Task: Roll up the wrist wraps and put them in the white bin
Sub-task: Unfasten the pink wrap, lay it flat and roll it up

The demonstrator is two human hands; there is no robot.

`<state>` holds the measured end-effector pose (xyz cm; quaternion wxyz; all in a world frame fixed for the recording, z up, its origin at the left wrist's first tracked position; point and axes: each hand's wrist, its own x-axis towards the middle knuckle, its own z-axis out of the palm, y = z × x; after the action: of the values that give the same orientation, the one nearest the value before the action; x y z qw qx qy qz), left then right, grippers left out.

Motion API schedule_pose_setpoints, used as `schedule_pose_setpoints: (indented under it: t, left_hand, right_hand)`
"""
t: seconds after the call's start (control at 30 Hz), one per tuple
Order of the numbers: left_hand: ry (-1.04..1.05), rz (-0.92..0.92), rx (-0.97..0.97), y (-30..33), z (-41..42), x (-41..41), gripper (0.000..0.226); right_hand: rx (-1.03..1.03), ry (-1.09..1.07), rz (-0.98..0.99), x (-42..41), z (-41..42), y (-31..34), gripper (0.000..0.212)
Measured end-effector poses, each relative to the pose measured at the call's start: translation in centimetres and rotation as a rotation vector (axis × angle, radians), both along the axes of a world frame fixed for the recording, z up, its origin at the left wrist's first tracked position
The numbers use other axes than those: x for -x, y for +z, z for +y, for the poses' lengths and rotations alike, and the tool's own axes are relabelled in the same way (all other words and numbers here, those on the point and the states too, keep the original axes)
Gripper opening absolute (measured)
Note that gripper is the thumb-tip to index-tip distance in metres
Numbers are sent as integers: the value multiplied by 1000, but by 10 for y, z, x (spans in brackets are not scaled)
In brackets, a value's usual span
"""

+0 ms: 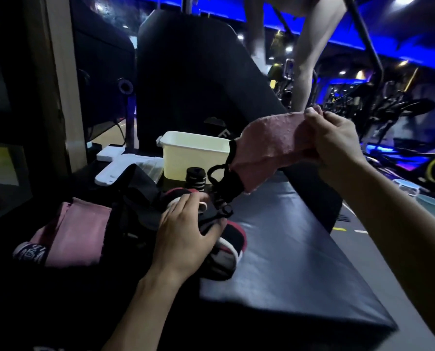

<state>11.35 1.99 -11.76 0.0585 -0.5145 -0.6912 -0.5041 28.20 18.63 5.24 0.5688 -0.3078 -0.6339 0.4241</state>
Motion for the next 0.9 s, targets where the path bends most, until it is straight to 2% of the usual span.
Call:
schedule_pose_setpoints:
  t: [0.1,0.2,0.3,0.37,0.5,0.6,0.7,0.8,0.9]
  left_hand:
    - [-33,-16,98,-1,4,-22,52]
    - [-68,56,211,-7,10,-39,59]
    - [-40,99,402,-16,16,-39,44]
    - [-14,126,445,-21,18,-35,30]
    - [125,166,333,-26,17,-27,23]
    - [136,157,280,-25,19,-29,39]
    - [88,137,92,-19,20,-42,57]
    - [75,131,-120,-11,20,-57,53]
    - [26,200,-110,-12,23,-64,66]
  right_hand:
    - [93,72,64,-16,-16,0,19]
    - [179,99,110,-28,-25,-2,22]
    - [183,13,79,-42,-23,-4,22]
    - [158,-57,74,-55,-20,-2,22]
    - [206,-85,98,-83,-12,8,24]
    - [294,-13,76,-96,-10,5,21]
    - [339,50,19,-101,-7,-5,18]
    - [368,67,-34,-105,-9,-11,18]
    - [408,131,-73,-107,-11,-16,16]
